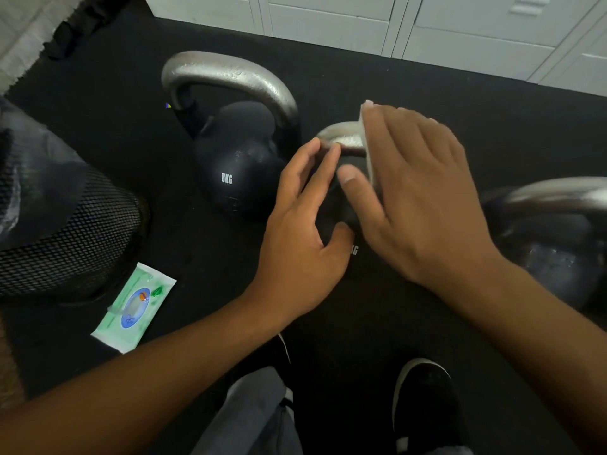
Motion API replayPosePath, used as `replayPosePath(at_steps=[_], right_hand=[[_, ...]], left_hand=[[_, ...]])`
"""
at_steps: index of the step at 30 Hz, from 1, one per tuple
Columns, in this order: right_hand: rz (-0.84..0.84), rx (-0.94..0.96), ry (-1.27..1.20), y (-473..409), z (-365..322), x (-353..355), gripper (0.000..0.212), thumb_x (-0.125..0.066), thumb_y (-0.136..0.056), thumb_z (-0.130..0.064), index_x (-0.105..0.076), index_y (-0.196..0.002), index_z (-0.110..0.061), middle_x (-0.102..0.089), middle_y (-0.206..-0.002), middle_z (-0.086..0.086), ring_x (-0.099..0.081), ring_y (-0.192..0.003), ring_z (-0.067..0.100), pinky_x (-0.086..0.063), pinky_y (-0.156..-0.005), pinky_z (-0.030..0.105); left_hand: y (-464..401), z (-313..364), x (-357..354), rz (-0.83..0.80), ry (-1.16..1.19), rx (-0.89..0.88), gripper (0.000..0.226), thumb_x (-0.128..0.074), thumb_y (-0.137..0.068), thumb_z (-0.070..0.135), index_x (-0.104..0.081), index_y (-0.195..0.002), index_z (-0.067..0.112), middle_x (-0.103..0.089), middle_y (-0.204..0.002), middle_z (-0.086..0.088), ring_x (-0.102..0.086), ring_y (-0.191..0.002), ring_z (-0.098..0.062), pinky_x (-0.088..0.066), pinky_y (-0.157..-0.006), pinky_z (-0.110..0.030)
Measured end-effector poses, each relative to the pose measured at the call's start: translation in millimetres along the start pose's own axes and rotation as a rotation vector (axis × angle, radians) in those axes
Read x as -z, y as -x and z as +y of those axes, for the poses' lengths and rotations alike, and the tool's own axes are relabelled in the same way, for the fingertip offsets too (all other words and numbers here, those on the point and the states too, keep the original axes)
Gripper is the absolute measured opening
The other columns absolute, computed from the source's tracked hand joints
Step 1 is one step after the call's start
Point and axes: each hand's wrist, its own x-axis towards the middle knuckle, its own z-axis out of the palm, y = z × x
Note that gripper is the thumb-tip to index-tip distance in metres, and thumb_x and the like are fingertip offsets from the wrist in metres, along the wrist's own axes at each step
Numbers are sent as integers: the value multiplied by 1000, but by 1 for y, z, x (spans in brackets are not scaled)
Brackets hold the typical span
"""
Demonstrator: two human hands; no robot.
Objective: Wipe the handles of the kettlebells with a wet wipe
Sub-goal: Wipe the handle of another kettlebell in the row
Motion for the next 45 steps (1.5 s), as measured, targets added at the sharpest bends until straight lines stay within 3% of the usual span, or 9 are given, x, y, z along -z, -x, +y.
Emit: replayPosePath(at_steps=[3,11,18,27,34,37,39,43,45], right_hand=[[-1,45,29,13,2,-3,72,-26,-108,-54,-26,-164,-8,-33,-166,12,-28,-155,29,-14,-128,43],[80,-111,-31,1,-1,5,63,-26,-106,-53,-52,-141,-8,-58,-132,14,-52,-118,30,-38,-103,41],[-26,27,57,-2,-11,-2,73,-22,-108,-56,-33,-160,-6,-41,-160,13,-34,-151,29,-17,-129,43],[80,-113,-13,0,-7,4,60,-27,-108,-51,-51,-140,-7,-58,-131,14,-54,-120,30,-38,-106,43],[-21,59,-72,-10,-11,3,59,-31,-107,-45,-47,-151,-7,-53,-148,12,-46,-141,29,-27,-124,44],[142,-42,-182,3,-5,7,58,-37,-106,-36,-43,-154,-4,-48,-154,16,-40,-146,28,-27,-125,47],[228,-201,-284,12,1,9,60,-35,-105,-34,-38,-158,-5,-42,-160,14,-34,-149,23,-27,-125,44],[214,-331,-443,24,11,1,60,-27,-106,-35,-42,-156,-8,-46,-158,10,-39,-147,21,-30,-120,29],[199,-312,-458,28,14,-4,59,-25,-106,-36,-44,-155,-8,-49,-155,8,-42,-145,20,-31,-119,30]], left_hand=[[0,-1,0,-1,-6,-13,77,-70,-92,4,-34,-160,14,-22,-168,0,-22,-155,-5,-36,-120,-31],[0,-1,-1,-9,-18,-6,83,-71,-89,0,-32,-161,16,-20,-168,2,-21,-155,-5,-36,-120,-28],[-1,-3,2,-24,-21,-38,74,-70,-95,13,-33,-160,13,-20,-168,-1,-24,-155,-9,-32,-122,-25],[-4,-7,11,-60,13,-13,79,-71,-90,-1,-36,-159,15,-24,-167,3,-26,-153,-3,-39,-118,-35],[-5,-9,15,-56,76,-23,72,-66,-94,-2,-37,-158,11,-31,-164,1,-30,-152,-6,-41,-119,-39],[-10,3,16,85,-7,17,67,-60,-95,1,-39,-157,13,-34,-162,-3,-30,-150,-5,-32,-122,-28],[-17,18,17,111,-92,-83,61,-55,-100,4,-36,-158,7,-30,-165,-10,-26,-153,-12,-25,-124,-22],[-34,42,4,-116,-403,-357,56,-38,-109,23,-27,-160,4,-20,-170,-16,-12,-160,-28,-18,-128,-48],[-40,41,-5,-170,-557,-428,55,-33,-109,28,-31,-159,4,-27,-168,-16,-18,-158,-30,-20,-127,-51]])
